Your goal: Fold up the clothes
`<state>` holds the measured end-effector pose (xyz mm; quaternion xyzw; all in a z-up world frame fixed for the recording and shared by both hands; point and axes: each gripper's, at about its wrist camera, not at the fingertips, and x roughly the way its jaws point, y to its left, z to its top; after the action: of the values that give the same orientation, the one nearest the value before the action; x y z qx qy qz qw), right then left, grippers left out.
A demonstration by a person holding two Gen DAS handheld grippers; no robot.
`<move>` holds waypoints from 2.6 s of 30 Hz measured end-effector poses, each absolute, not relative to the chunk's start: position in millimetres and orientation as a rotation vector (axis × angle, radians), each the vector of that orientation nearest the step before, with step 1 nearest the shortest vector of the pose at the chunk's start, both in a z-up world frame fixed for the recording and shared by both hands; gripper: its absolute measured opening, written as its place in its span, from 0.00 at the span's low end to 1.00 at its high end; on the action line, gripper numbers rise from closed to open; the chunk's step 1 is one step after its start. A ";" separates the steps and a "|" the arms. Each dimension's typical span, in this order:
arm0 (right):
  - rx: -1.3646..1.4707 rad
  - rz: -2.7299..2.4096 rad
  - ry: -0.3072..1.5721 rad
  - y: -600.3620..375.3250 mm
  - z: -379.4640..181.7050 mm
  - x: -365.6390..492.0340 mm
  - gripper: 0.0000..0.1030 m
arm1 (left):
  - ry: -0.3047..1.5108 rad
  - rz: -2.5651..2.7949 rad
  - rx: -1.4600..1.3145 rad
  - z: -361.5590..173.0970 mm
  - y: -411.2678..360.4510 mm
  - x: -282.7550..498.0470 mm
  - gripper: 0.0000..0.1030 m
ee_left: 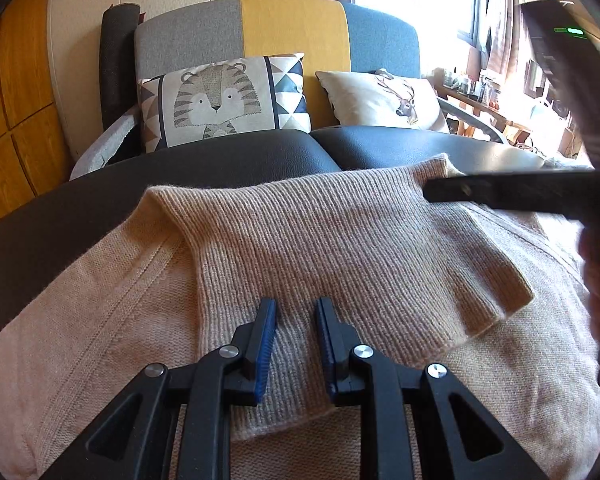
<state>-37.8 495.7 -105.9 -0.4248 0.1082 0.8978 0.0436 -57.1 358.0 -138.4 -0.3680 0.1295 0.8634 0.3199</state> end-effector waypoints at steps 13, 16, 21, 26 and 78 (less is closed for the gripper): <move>-1.341 2.728 0.354 489.8 -119.0 -4.1 0.12 | 0.375 2.284 -0.960 -137.5 361.2 -54.9 0.20; -1.299 2.678 0.465 513.6 -112.9 19.0 0.32 | 0.380 2.286 -0.958 -137.5 361.4 -54.5 0.21; -1.255 2.583 0.512 557.9 -107.8 54.4 0.33 | 0.384 2.288 -0.957 -137.4 362.1 -54.8 0.21; -1.220 2.481 0.548 601.5 -104.7 98.6 0.33 | 0.391 2.290 -0.955 -137.5 362.4 -54.3 0.21; -0.514 1.944 1.222 870.7 -112.5 279.4 0.05 | 0.429 2.305 -0.940 -137.5 364.9 -50.6 0.21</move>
<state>279.4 870.7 -112.5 -0.2017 0.4796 0.7628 0.3840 -50.6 364.9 -137.5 -0.3545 0.1620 0.8697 0.3029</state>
